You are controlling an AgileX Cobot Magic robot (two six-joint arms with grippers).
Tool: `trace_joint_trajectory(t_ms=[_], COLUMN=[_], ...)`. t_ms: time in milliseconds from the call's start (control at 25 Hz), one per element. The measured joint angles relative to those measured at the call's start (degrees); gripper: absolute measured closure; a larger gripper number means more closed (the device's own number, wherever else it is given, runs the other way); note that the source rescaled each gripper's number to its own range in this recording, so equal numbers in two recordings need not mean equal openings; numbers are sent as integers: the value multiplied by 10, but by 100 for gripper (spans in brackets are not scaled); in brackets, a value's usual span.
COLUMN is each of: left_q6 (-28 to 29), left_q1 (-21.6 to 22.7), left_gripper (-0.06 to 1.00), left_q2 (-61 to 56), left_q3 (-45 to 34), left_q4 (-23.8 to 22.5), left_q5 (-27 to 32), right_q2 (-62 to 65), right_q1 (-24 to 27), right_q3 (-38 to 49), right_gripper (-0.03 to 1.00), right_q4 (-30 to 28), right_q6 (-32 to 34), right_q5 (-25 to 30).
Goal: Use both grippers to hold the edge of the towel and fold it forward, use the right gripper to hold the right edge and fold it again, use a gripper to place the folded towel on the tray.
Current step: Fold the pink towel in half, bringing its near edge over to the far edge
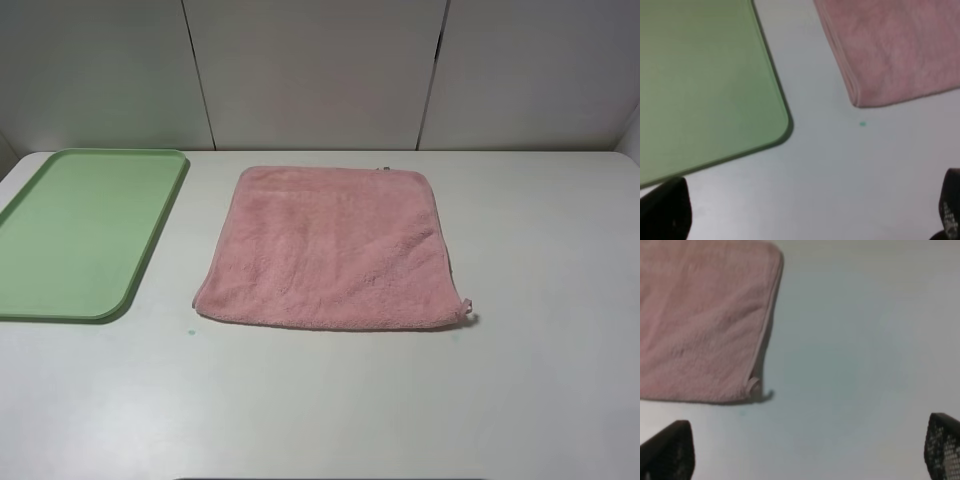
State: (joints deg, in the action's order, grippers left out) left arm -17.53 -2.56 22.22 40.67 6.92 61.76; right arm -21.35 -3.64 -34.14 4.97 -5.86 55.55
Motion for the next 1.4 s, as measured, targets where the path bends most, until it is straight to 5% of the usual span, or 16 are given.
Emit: trace_joint_trajectory(t_ms=[200, 520, 880, 1120, 1400], left_q6=[-78, -185, -218, -263, -296], left_q1=[-26, -168, -288, -331, -335], left_gripper=[-5, -4, -4, -4, -4], left_q2=[117, 253, 374, 440, 533], left_q3=[46, 72, 73, 73, 74], left_q4=[0, -28, -87, -87, -85], left_q5=[5, 2, -43, -94, -171], right_q2=[-97, -250, -363, -419, -510], right_q1=[-45, -96, -181, -232, -235], right_q3=[0, 0, 0, -3, -6], right_gripper=[-3, -3, -3, -3, -3], right_q4=[1, 6, 43, 44, 36], right_q6=[-20, -122, -227, -264, -277], right_q5=[-33, -74, -147, -191, -228])
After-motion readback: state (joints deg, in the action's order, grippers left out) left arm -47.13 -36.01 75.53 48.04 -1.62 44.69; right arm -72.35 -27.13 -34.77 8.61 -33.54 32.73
